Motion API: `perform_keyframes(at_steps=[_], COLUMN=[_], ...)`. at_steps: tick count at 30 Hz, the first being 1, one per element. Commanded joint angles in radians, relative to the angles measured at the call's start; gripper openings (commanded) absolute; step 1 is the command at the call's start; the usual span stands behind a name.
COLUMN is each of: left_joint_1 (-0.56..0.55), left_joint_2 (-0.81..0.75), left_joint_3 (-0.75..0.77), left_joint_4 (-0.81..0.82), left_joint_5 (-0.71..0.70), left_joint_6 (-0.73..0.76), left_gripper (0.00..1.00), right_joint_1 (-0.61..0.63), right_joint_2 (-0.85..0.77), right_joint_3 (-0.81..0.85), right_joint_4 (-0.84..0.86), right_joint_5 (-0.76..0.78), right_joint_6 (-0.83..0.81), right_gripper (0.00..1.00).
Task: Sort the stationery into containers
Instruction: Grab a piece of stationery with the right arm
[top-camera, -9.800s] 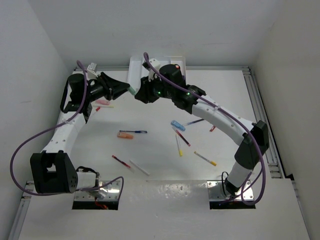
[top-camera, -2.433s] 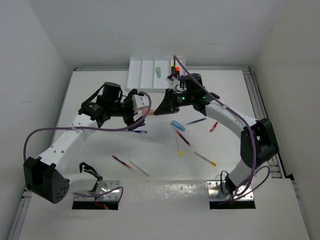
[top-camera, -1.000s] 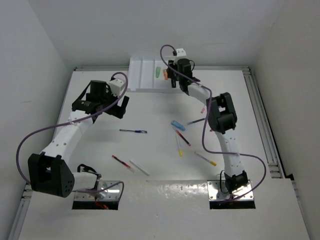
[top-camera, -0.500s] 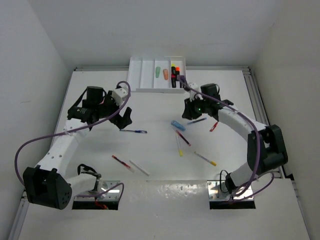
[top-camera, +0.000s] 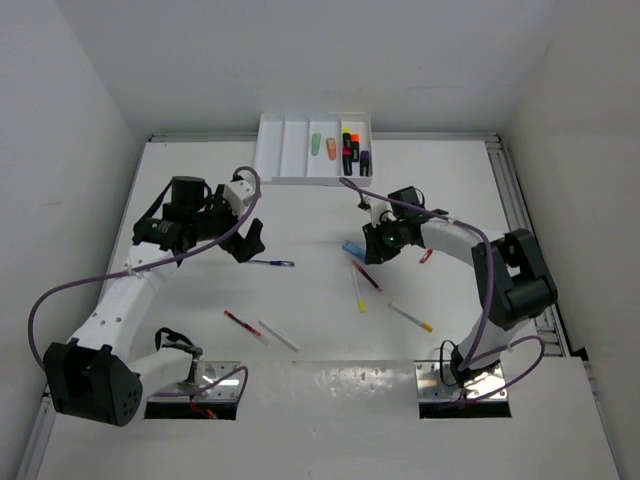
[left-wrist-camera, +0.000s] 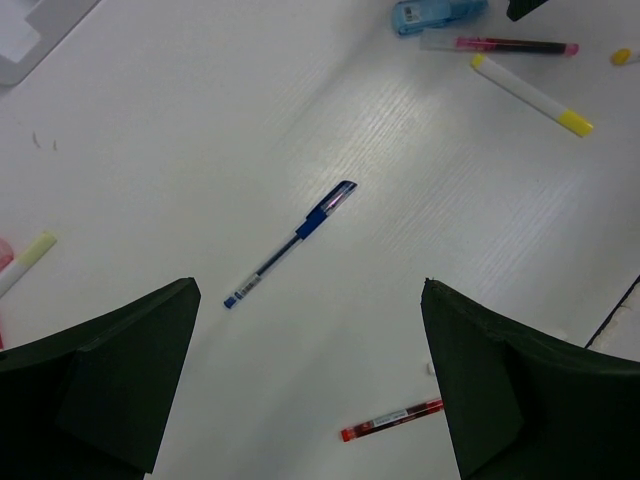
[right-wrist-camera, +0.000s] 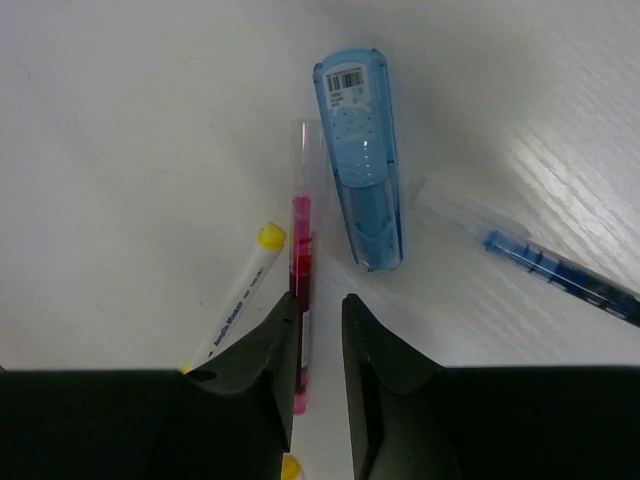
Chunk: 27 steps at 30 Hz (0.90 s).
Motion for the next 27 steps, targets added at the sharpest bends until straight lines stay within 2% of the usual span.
perform_keyframes(at_steps=[1, 12, 17, 27], left_joint_1=[-0.005, -0.006, -0.005, -0.006], left_joint_2=[0.007, 0.041, 0.048, 0.071], left_joint_3=[0.013, 0.057, 0.057, 0.074], left_joint_4=[0.006, -0.006, -0.002, 0.009], left_joint_5=[0.02, 0.007, 0.013, 0.01], left_joint_6=[0.01, 0.035, 0.044, 0.033], left_gripper=[1.0, 1.0, 1.0, 1.0], right_joint_1=[0.025, 0.04, 0.037, 0.02], right_joint_2=[0.034, 0.082, 0.077, 0.151], right_joint_3=[0.048, 0.092, 0.092, 0.166], right_joint_4=[0.035, 0.04, 0.004, -0.051], right_joint_5=[0.008, 0.069, 0.082, 0.071], right_joint_6=[-0.031, -0.037, -0.079, -0.125], right_gripper=[0.24, 0.31, 0.45, 0.45])
